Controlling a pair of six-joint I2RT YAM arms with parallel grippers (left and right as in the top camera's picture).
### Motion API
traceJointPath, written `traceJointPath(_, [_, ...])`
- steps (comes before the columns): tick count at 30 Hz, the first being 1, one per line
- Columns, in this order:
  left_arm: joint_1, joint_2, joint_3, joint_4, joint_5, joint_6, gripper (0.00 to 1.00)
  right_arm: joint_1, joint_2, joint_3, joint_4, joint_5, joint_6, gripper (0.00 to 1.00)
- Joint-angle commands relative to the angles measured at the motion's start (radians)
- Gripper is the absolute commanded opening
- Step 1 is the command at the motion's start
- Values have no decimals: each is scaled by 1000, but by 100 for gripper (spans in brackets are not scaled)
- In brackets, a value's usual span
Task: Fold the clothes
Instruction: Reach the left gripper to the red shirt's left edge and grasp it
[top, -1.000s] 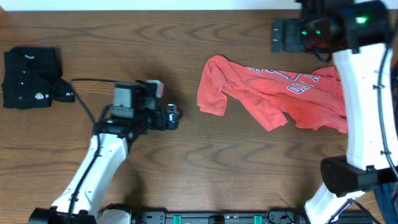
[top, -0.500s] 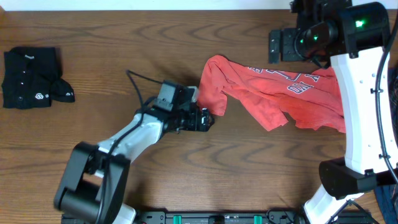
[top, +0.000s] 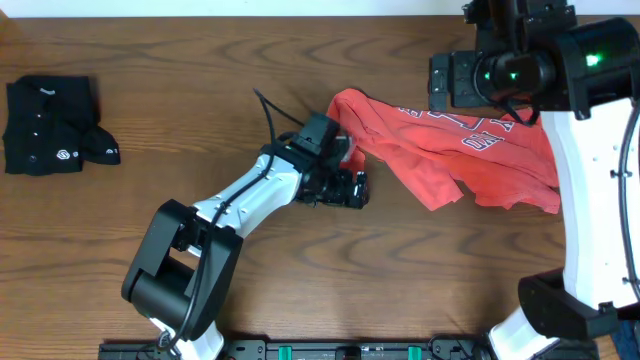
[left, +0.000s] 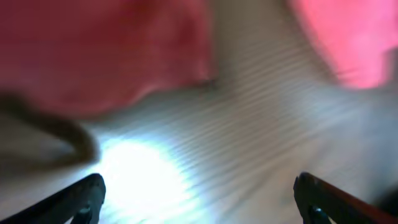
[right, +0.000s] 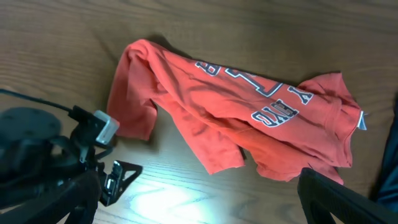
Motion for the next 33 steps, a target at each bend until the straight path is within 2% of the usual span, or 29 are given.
traceJointPath(1, [-17,12,51,-56,-240,17,98,10,-29,13,0,-45,-33,99])
traceJointPath(10, [-36,119,210,-99,-271,69,98,10,-51,13,-16,-55,-34,99])
traceJointPath(18, [-81,331,414,-265,-275,108,98,10,-77,13,-34,-55,-48,99])
traceJointPath(30, [-87,366,429,-273,-323,124,98,10,-85,13,-42,-55,-70,99])
traceJointPath(31, [-87,366,429,-272,-325,127,96,10,-85,13,-42,-55,-70,99])
traceJointPath(32, [-87,366,429,-272,-328,127,77,10,-85,13,-42,-55,-70,99])
traceJointPath(33, [-87,366,429,-270,-331,127,72,10,-85,13,-42,-55,-71,99])
